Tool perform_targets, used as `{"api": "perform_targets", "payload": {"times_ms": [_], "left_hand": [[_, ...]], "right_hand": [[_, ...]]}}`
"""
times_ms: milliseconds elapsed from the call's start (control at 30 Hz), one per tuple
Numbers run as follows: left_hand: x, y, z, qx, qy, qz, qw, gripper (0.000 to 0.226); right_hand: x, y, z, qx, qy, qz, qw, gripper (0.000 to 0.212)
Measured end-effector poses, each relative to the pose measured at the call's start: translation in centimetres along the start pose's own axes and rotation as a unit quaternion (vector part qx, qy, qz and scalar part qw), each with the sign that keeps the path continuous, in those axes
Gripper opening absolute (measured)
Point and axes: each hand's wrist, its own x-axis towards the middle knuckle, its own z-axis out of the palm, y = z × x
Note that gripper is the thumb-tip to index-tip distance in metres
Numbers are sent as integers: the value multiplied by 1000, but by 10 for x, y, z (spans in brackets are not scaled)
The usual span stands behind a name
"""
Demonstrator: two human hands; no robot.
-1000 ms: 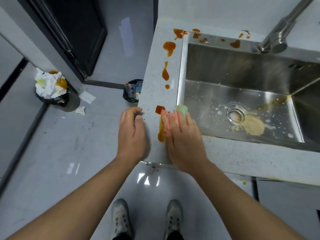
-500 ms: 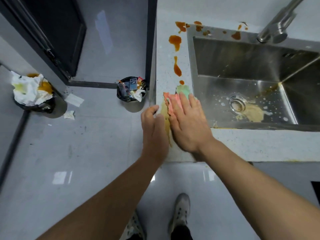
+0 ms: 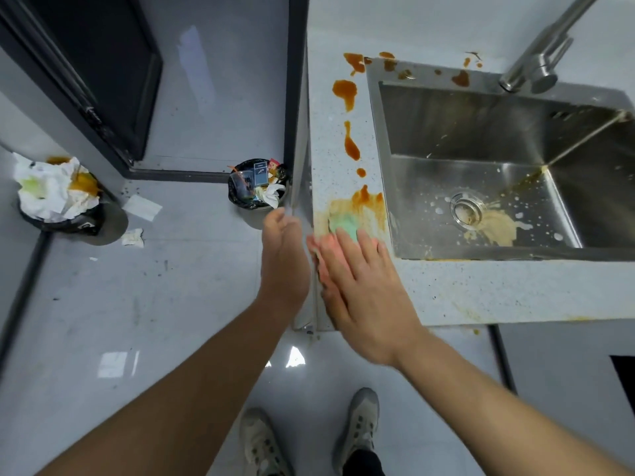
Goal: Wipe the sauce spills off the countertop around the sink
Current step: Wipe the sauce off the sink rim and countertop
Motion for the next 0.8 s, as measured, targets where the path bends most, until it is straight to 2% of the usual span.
{"api": "perform_targets", "payload": {"times_ms": [100,200,267,333,467,567,633,733,800], "left_hand": [[6,4,0,13,-17,-10,1000,60],[14,4,1,18,-23,-3,1000,50],[18,4,2,39,-28,12,999,39],[25,4,5,77,-38,29,996,37],[36,16,18,109,-57,61,991,49],[51,28,32,136,-67,79,985,41],[64,31,42,152,-58,91,982,46],[85,32,57,146,-37,68,986,49],[95,36,63,153,-37,66,985,46]], "right_hand": [[-8,-4,-1,6,-10,10,1000,63],[66,13,-9,5,42,55,998,58],[124,37,-21,32,29,106,993,59],[152,54,-29,13,3,129,992,61],[77,37,-22,25,14,63,998,59],[21,26,-20,15,-38,19,999,60],[49,42,-24,-3,-27,35,999,59],[148,70,-35,8,18,76,997,58],[195,85,-43,2,13,84,996,60]]}}
